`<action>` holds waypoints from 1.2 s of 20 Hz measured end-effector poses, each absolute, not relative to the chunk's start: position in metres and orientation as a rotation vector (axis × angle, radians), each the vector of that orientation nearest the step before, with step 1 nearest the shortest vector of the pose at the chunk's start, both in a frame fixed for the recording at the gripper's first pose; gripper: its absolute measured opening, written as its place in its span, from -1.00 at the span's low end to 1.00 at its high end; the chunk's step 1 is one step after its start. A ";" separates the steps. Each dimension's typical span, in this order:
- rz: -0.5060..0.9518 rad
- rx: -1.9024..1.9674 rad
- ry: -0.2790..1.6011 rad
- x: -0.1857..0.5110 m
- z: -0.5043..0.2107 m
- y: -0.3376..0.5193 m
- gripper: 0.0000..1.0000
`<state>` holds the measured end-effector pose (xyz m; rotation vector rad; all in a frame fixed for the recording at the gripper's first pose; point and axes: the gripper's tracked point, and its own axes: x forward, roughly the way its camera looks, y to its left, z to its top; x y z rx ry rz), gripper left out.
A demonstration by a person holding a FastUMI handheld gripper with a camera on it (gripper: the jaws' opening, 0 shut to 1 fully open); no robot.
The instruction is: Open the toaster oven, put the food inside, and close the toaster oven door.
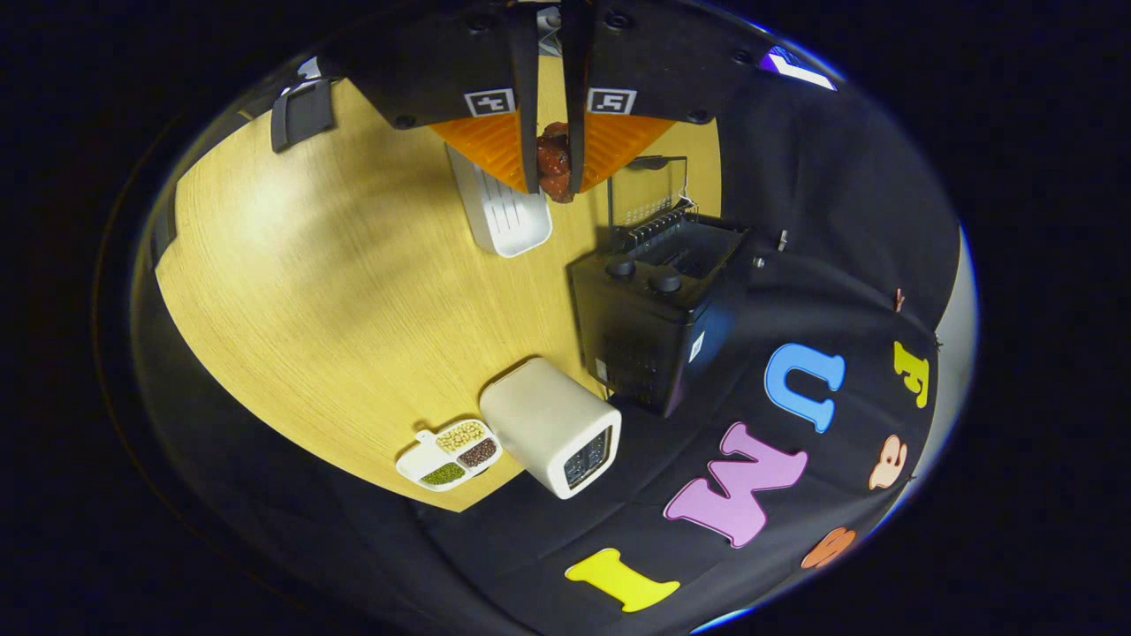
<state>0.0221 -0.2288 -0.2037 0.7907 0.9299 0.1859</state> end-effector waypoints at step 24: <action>0.129 1.042 0.846 0.003 -0.169 0.062 -0.70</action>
